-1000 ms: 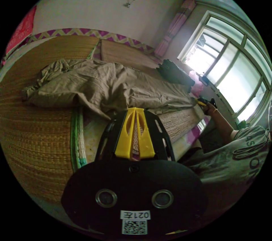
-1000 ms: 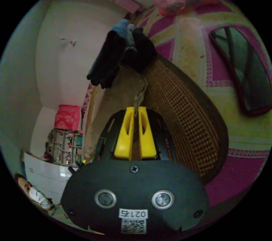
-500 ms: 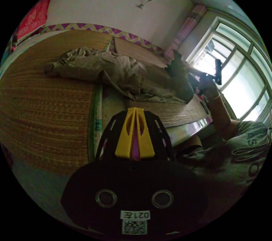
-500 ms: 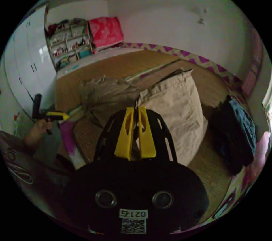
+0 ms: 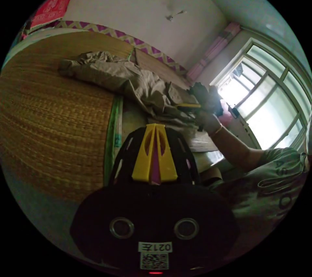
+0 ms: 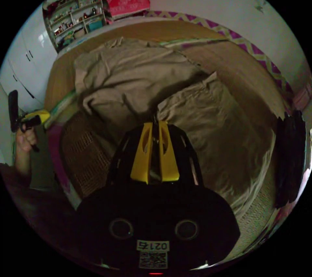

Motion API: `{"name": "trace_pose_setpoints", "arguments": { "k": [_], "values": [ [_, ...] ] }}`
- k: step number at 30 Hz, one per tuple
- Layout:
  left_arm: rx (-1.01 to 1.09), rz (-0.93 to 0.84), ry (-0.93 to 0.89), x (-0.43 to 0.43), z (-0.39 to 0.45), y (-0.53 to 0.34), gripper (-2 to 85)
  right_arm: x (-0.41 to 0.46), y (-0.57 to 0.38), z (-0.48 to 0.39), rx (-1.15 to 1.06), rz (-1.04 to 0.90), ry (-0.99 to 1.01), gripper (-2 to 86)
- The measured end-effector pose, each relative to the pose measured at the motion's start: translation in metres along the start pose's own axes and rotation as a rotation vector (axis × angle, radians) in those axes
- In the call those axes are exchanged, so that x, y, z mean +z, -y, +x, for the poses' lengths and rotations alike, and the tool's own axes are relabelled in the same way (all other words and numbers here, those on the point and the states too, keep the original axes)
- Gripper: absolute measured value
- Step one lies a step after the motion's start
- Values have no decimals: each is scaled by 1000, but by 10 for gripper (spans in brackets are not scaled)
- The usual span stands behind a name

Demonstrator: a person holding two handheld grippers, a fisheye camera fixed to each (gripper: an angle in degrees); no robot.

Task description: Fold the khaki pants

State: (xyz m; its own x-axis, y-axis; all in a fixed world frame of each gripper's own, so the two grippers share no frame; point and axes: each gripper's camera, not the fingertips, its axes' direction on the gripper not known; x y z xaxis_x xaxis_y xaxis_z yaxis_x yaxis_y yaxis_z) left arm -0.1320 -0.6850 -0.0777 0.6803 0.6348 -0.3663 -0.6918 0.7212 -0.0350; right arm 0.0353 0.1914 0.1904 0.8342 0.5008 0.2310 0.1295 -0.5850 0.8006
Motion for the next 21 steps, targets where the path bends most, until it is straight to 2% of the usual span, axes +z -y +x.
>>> {"name": "trace_pose_setpoints", "arguments": {
  "k": [4, 7, 13, 18, 21],
  "values": [
    [-117, 118, 13, -10, -23, 21, 32, -36, -21, 20, 39, 104, 149, 65],
    [-258, 176, 2, -14, -58, 40, 87, -77, -41, 52, 91, 204, 135, 64],
    [-576, 255, 22, 3, -129, 80, 133, -93, -86, 94, 156, 216, 174, 44],
    [-732, 313, -12, 28, -167, 97, 112, -123, -132, 107, 169, 263, 239, 18],
    [-780, 317, -29, 51, -179, 106, 50, -140, -162, 119, 187, 275, 270, 8]
  ]
}}
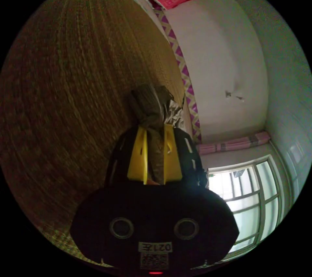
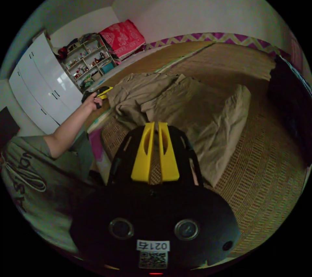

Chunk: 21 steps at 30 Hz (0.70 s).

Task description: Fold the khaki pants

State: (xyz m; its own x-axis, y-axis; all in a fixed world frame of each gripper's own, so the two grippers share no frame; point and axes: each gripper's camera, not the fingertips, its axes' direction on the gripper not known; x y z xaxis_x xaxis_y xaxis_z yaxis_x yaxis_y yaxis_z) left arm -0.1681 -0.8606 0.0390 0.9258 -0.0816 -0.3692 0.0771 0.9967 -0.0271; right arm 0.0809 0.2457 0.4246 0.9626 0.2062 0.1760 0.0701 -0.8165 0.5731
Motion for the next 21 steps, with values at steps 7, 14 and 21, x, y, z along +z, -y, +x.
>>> {"name": "trace_pose_setpoints", "arguments": {
  "k": [7, 14, 21],
  "values": [
    [280, 82, 34, 5, 92, -48, -2, -86, -64, 58, 114, 74, 30, -4],
    [1026, 133, 198, 63, 304, -244, -5, -153, -128, 119, 255, 134, 31, -5],
    [1410, -146, 160, 218, 341, -468, -4, -184, -162, 155, 320, 191, 57, -5]
  ]
}}
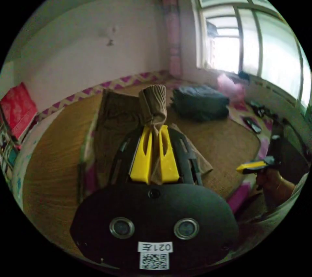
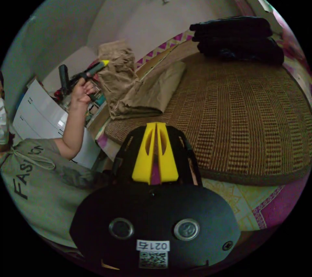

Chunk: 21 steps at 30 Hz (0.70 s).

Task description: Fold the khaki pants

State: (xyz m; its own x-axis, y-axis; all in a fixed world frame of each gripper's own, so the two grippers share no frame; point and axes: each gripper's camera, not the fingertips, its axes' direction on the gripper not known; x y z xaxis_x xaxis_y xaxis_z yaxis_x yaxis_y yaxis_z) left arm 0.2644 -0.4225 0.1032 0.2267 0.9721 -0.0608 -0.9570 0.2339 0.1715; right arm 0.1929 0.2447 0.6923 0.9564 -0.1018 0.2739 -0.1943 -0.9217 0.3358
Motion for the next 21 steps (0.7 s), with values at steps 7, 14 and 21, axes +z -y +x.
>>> {"name": "trace_pose_setpoints", "arguments": {
  "k": [7, 14, 21],
  "values": [
    [94, -201, -48, 140, 109, -65, -1, -21, 0, 27, 22, 3, 35, -5],
    [183, -266, -101, 195, 142, -76, 25, -22, 24, 47, 33, 41, 53, -4],
    [114, -259, -236, 201, 123, -72, 58, 11, 94, 42, -67, 26, 47, 26]
  ]
}}
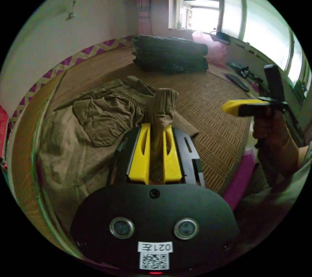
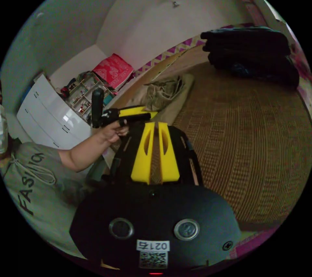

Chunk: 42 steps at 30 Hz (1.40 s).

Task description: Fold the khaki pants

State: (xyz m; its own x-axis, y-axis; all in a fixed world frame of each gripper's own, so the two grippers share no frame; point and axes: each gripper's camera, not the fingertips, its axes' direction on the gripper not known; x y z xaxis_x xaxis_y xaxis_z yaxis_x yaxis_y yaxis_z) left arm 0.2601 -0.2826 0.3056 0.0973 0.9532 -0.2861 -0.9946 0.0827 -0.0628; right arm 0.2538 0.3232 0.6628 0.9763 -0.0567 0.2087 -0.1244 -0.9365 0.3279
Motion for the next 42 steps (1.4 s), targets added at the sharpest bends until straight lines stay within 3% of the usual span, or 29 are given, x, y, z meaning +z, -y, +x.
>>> {"name": "trace_pose_setpoints", "arguments": {
  "k": [4, 6, 8, 10, 12, 14, 17, 20, 24, 30, 35, 42],
  "values": [
    [-5, 44, -217, -22, -25, -11, 50, 37, 68, 12, -38, -16, -11, 65],
    [-39, 74, -243, -43, -45, -19, 37, 55, 98, 21, -41, -28, -36, 78],
    [-212, 155, -37, -82, -91, -35, 46, 82, 136, 42, 7, -61, -56, 118],
    [-354, 120, 147, -101, -135, -44, 78, 107, 160, 68, 102, -111, -93, 148],
    [-483, 52, 172, -105, -186, -54, 122, 136, 179, 98, 203, -189, -97, 162],
    [-643, -41, -24, -89, -249, -67, 165, 168, 192, 130, 306, -251, -33, 161],
    [-722, -101, -272, -58, -292, -73, 158, 190, 204, 144, 344, -259, 6, 155],
    [-656, -85, -352, -50, -302, -66, 96, 225, 209, 137, 310, -313, 60, 124],
    [-737, -55, -388, -58, -316, -68, 40, 248, 211, 125, 249, -346, 8, 66],
    [-542, 12, -296, -124, -283, 7, 18, 198, 229, 91, 92, -268, 50, 56],
    [-317, 94, -319, -138, -245, 150, 23, 53, 286, 93, 14, -81, -38, 57],
    [-232, 155, -388, -90, -205, 306, 26, -110, 353, 140, 44, 125, -235, 58]
  ]
}}
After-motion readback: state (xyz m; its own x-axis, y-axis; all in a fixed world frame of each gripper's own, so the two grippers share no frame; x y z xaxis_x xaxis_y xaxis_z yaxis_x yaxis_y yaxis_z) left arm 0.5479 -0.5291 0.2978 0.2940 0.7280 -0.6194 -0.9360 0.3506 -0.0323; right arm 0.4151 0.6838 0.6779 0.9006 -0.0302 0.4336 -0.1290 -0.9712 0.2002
